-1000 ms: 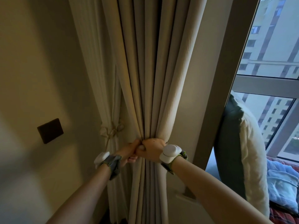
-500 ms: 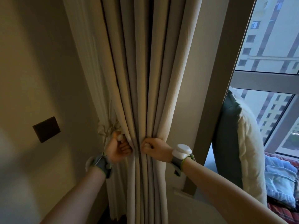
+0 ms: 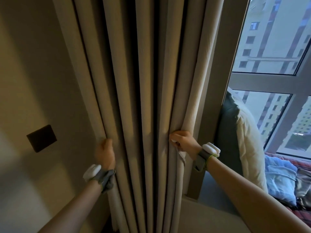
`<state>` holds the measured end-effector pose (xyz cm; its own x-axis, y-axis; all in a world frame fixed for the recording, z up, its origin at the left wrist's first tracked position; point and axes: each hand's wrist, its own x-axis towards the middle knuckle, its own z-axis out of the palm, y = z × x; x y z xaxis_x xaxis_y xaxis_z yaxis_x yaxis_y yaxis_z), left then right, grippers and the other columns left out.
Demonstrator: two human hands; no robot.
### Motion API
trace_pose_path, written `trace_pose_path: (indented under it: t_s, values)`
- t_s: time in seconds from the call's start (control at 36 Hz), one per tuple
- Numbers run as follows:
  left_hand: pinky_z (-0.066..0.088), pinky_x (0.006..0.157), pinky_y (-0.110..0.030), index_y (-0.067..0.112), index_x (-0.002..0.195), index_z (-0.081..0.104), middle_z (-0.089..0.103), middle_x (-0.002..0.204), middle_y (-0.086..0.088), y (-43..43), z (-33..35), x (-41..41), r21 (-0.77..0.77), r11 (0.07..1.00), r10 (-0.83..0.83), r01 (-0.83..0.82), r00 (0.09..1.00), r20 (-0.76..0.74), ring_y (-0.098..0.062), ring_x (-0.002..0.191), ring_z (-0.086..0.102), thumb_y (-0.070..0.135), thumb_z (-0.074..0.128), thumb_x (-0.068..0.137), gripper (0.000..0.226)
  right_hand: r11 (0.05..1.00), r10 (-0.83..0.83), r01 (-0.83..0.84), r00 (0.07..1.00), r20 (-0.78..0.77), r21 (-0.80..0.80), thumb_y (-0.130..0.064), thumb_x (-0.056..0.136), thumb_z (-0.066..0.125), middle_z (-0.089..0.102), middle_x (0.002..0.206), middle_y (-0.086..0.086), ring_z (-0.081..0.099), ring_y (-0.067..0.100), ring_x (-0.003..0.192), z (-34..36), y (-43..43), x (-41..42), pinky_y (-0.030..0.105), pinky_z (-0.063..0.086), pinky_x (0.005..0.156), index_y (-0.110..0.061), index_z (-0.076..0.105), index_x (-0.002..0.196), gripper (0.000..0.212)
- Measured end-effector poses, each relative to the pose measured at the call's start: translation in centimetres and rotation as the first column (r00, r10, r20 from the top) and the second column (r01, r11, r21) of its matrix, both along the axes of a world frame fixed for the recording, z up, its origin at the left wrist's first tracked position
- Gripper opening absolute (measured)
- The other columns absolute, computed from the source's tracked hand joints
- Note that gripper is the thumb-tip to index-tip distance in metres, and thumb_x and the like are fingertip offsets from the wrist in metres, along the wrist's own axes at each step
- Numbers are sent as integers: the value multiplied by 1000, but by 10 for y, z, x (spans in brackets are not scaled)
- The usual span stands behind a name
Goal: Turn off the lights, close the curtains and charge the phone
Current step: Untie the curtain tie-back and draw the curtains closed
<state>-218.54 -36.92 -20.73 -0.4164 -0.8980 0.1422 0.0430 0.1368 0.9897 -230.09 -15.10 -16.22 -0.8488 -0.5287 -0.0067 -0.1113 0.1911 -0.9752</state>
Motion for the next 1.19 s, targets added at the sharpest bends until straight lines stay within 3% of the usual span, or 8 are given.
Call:
trace_pose_path:
  t_s: [0.17, 0.25, 0.39, 0.56, 0.67, 0.81, 0.92, 1.19]
  values:
    - [36, 57, -26, 21, 63, 53, 51, 40, 9, 45, 20, -17, -155, 790, -565, 593, 802, 194, -1, 42, 47, 12, 55, 91, 29, 992, -87, 91, 995, 49, -92, -7, 84, 49, 36, 56, 5, 26, 11, 39, 19, 17, -1, 17, 22, 35, -13, 47, 54, 31]
    - [43, 59, -14, 26, 69, 56, 60, 54, 15, 70, 18, -28, -213, 627, -674, 749, 659, 333, 5, 52, 55, 14, 69, 81, 21, 975, -122, 129, 991, 47, -182, -9, 85, 49, 34, 57, 6, 23, 9, 38, 30, 30, 3, 17, 20, 35, -13, 44, 56, 29]
    - [47, 78, -17, 35, 95, 57, 55, 83, 8, 112, 21, -35, -217, 465, -787, 858, 513, 342, -4, 78, 56, 29, 74, 75, 27, 888, -27, 81, 992, 124, -453, -29, 93, 52, 40, 53, 0, 25, 6, 33, 60, 47, 13, 15, 19, 34, -14, 52, 68, 29]
    - [40, 63, -7, 16, 94, 65, 56, 58, 13, 163, 41, -43, -282, 286, -848, 916, 378, 371, 3, 58, 50, 26, 61, 88, 13, 852, 36, -12, 999, 36, -523, -40, 95, 45, 50, 56, 1, 36, 8, 35, 94, 65, 32, 18, 30, 39, -15, 55, 69, 38]
    - [35, 42, -10, 18, 63, 59, 45, 37, 7, 178, 38, -47, -217, 296, -817, 930, 364, 447, 0, 33, 42, 31, 48, 95, 36, 856, 1, 12, 1000, 26, -516, -30, 96, 47, 56, 61, 7, 38, 12, 39, 93, 80, 38, 21, 33, 39, -9, 59, 79, 29]
    - [38, 34, -15, 12, 59, 52, 42, 48, -1, 182, 25, -51, 65, 341, -817, 938, 261, 515, -1, 26, 43, 31, 43, 97, 43, 908, -237, 232, 971, 29, -348, 3, 84, 44, 59, 67, 8, 44, 13, 45, 53, 122, 40, 19, 35, 41, -9, 63, 74, 25]
    - [41, 34, -13, 9, 61, 51, 45, 39, 1, 181, 5, -47, 422, 379, -914, 823, 263, 308, -5, 28, 46, 24, 50, 94, 37, 940, -320, 328, 944, 84, -93, 4, 84, 46, 65, 78, 8, 55, 17, 56, 8, 151, 49, 22, 51, 48, -11, 67, 78, 27]
    - [45, 31, -15, 7, 62, 47, 42, 27, 1, 214, -23, -50, 675, 309, -950, 670, 188, 248, -7, 23, 45, 25, 46, 96, 39, 932, -16, -60, 978, 206, 359, -5, 81, 66, 58, 110, -9, 54, 9, 108, -71, 170, 64, 27, 46, 99, -25, 55, 123, 47]
